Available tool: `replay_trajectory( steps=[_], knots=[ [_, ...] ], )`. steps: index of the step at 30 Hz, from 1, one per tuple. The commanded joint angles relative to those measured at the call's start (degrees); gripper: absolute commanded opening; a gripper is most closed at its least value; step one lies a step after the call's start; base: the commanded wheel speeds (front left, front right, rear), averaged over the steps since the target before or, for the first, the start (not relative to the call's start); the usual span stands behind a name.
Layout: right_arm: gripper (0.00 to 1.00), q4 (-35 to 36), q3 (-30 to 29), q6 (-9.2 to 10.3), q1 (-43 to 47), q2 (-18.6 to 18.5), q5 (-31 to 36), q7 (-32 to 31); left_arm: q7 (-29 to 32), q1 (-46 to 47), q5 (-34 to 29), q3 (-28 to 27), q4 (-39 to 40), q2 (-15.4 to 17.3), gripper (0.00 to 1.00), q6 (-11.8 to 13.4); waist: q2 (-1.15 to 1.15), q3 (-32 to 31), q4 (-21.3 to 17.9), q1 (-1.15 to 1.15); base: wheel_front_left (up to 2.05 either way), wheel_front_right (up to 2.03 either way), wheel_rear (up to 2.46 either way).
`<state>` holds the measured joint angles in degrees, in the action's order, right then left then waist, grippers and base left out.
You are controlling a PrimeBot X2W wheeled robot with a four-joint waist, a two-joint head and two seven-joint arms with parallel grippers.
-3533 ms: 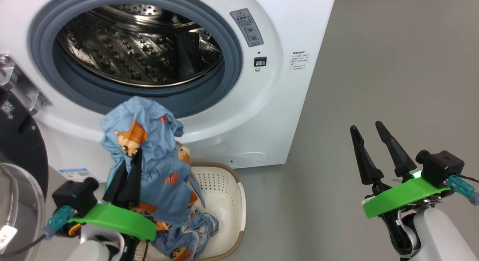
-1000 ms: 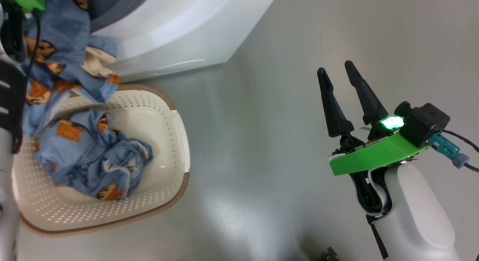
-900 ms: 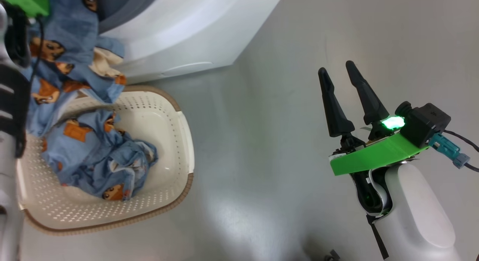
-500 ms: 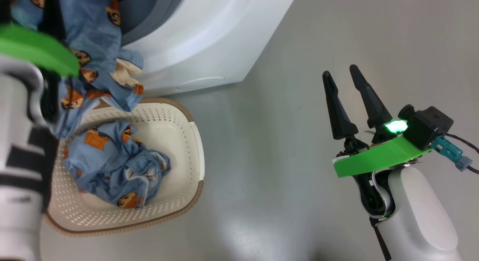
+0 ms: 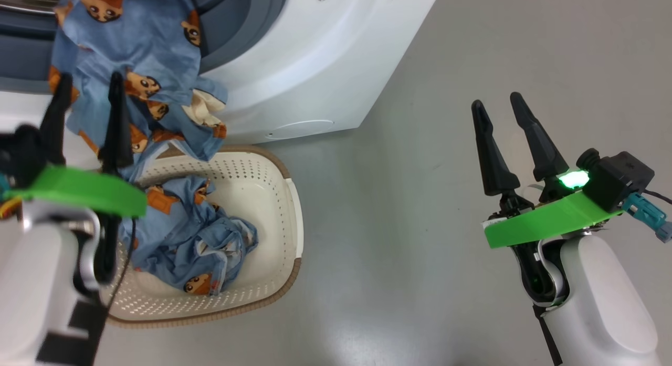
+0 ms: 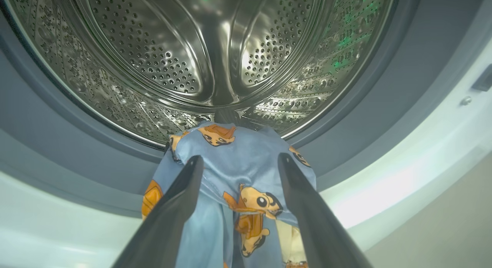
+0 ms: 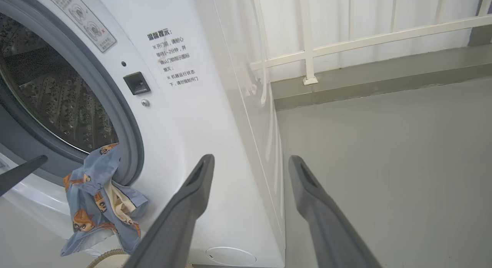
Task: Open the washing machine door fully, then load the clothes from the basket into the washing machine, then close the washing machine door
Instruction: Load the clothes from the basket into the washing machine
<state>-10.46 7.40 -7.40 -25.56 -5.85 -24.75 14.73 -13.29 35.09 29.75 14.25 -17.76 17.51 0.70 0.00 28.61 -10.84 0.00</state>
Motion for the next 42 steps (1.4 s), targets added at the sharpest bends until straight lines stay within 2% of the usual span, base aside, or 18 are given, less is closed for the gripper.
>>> replay_trajectory(
  steps=[1,11,21,34,42],
  knots=[
    [1.00,1.52,0.98,-0.09,1.95,-0.23,0.73,0.27,0.16,-1.46,-0.07,-2.06,2.57,2.42,1.00,0.56,0.00,-0.12,0.22,0.00,0.00,0.00,0.00],
    [1.00,1.66,1.12,-0.09,2.28,-1.10,0.81,0.27,-0.21,-14.14,-0.04,-3.95,13.77,3.43,1.00,5.20,0.00,-0.75,0.74,0.00,0.00,0.00,0.00],
    [1.00,1.69,1.06,-0.09,2.85,-1.66,0.89,0.27,-0.16,-20.51,0.05,-3.58,17.65,3.17,1.00,7.07,0.00,-1.98,0.81,0.00,0.00,0.00,0.00],
    [1.00,1.45,1.71,-0.09,3.06,-1.79,0.67,0.27,1.76,-20.31,0.59,-2.35,15.89,3.36,1.00,7.05,0.00,-2.68,0.47,0.00,0.00,0.00,0.00],
    [1.00,1.49,1.90,-0.09,2.95,-1.58,0.37,0.27,3.69,-16.34,1.48,-1.38,9.41,3.44,1.00,5.59,0.00,-1.99,0.21,0.00,0.00,0.00,0.00]
  ],
)
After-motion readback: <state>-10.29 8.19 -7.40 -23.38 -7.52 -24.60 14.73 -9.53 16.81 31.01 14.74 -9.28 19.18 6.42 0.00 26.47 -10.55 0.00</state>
